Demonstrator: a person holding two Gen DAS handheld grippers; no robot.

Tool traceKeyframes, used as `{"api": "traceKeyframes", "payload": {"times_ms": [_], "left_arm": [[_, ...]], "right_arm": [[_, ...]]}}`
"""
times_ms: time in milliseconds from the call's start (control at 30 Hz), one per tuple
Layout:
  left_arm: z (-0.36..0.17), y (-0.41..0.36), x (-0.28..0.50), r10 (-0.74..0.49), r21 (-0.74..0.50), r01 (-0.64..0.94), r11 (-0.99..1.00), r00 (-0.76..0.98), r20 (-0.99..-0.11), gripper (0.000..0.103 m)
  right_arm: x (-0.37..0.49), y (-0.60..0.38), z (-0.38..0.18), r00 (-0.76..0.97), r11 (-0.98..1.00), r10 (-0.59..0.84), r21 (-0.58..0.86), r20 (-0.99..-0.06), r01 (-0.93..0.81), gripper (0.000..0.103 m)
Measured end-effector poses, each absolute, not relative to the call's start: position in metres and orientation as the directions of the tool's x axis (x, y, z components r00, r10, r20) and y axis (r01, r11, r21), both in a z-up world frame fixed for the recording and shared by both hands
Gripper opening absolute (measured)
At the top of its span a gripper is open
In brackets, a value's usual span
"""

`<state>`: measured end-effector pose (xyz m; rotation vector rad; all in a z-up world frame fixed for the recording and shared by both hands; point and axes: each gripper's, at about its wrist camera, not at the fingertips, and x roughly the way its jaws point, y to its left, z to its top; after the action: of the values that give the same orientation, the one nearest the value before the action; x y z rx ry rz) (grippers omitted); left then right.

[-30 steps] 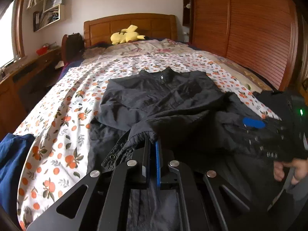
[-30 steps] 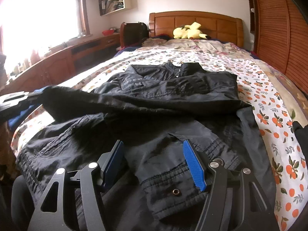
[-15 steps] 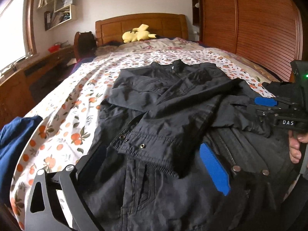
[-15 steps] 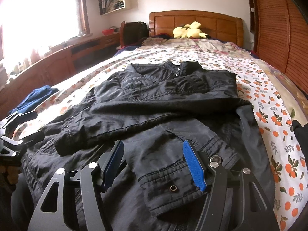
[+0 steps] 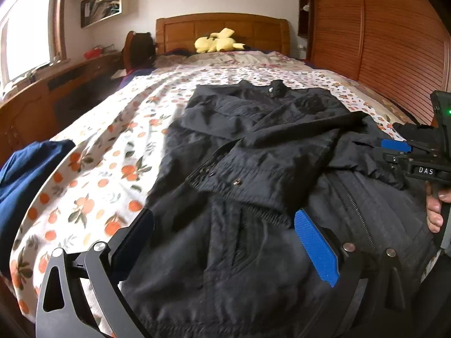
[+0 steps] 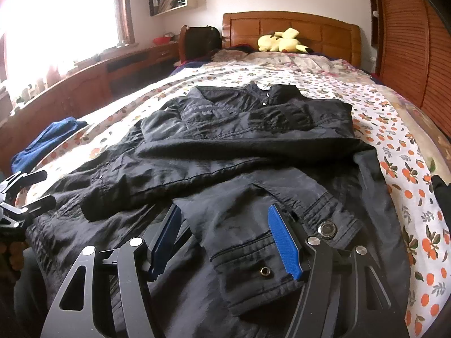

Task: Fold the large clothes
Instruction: 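Move both open grippers to the hem of the folded jacket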

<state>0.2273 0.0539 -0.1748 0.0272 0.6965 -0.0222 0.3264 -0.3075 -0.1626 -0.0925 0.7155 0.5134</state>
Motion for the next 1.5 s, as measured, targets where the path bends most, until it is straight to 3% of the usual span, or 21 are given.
{"api": "traceKeyframes", "payload": {"times_ms": [733, 1000, 1333, 1500], "left_arm": [[-0.178, 0.118, 0.181, 0.047, 0.014, -0.050, 0.999, 0.752, -0.657, 0.100], [-0.184, 0.144, 0.177, 0.054, -0.006, -0.079, 0.997, 0.736, -0.675, 0.100], [-0.192, 0.136, 0.176, 0.001, -0.023, -0.024, 0.999, 0.713, -0.701, 0.073], [-0.194, 0.125, 0.175, -0.028, -0.025, 0.015, 1.000, 0.707, -0.707, 0.069]], "right_arm": [[0.280, -0.309, -0.168, 0.611, 0.867, 0.405, 0.074, -0.680, -0.492, 0.061], [0.252, -0.388, -0.175, 0.682, 0.942, 0.213, -0.036, -0.700, -0.332, 0.061], [0.233, -0.441, -0.185, 0.665, 0.962, 0.114, -0.085, -0.738, -0.259, 0.061], [0.225, -0.444, -0.187, 0.665, 0.963, 0.094, -0.103, -0.741, -0.251, 0.061]]}}
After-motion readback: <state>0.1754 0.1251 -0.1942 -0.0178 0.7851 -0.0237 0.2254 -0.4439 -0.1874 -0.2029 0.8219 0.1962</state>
